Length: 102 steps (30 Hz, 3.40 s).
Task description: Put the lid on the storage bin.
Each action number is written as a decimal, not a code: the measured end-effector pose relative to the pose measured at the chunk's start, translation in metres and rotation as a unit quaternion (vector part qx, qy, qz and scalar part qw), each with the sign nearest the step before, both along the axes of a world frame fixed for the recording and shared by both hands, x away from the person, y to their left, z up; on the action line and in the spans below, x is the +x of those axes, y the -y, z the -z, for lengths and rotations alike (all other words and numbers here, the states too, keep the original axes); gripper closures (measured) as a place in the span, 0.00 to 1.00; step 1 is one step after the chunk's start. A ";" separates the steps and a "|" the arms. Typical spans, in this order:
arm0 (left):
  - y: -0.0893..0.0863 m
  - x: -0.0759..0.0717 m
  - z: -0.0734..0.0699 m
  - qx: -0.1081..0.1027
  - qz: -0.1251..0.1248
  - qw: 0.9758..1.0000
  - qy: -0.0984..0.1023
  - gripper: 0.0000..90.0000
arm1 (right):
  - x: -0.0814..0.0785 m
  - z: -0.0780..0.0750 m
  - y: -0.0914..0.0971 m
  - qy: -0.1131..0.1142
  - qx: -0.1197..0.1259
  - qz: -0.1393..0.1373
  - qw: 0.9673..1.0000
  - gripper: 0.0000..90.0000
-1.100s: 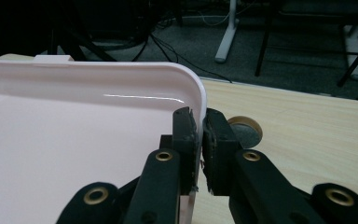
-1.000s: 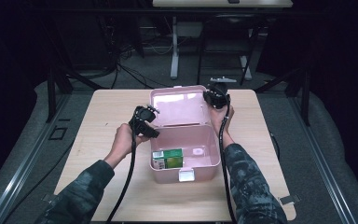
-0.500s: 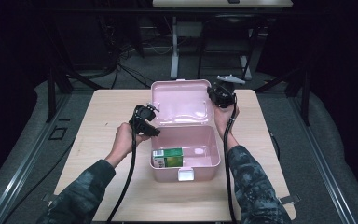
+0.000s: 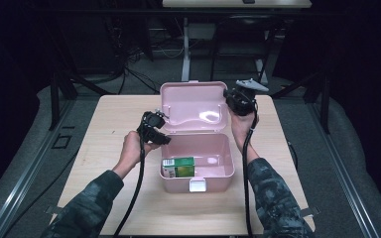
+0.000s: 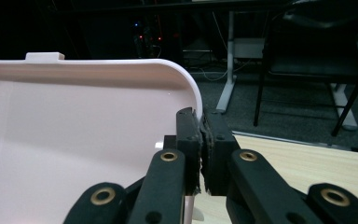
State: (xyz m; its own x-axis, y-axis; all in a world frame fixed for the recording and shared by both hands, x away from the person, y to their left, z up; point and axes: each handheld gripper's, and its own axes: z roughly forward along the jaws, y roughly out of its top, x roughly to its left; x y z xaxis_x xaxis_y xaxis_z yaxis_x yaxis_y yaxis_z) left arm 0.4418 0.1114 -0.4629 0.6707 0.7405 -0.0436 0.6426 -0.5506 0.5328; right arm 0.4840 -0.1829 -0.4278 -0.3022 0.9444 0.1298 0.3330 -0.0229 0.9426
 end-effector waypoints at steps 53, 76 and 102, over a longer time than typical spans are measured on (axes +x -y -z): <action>0.000 -0.008 0.002 -0.012 0.003 1.000 0.010 0.82 | -0.076 -0.023 0.016 0.063 0.003 -0.042 0.997 0.97; -0.024 -0.026 -0.015 -0.035 0.018 0.999 -0.006 0.50 | -0.102 -0.024 0.018 0.066 -0.011 -0.057 0.996 0.96; -0.071 -0.065 -0.020 -0.059 -0.006 0.997 0.040 0.28 | -0.145 -0.027 0.027 0.012 -0.049 -0.107 0.993 0.94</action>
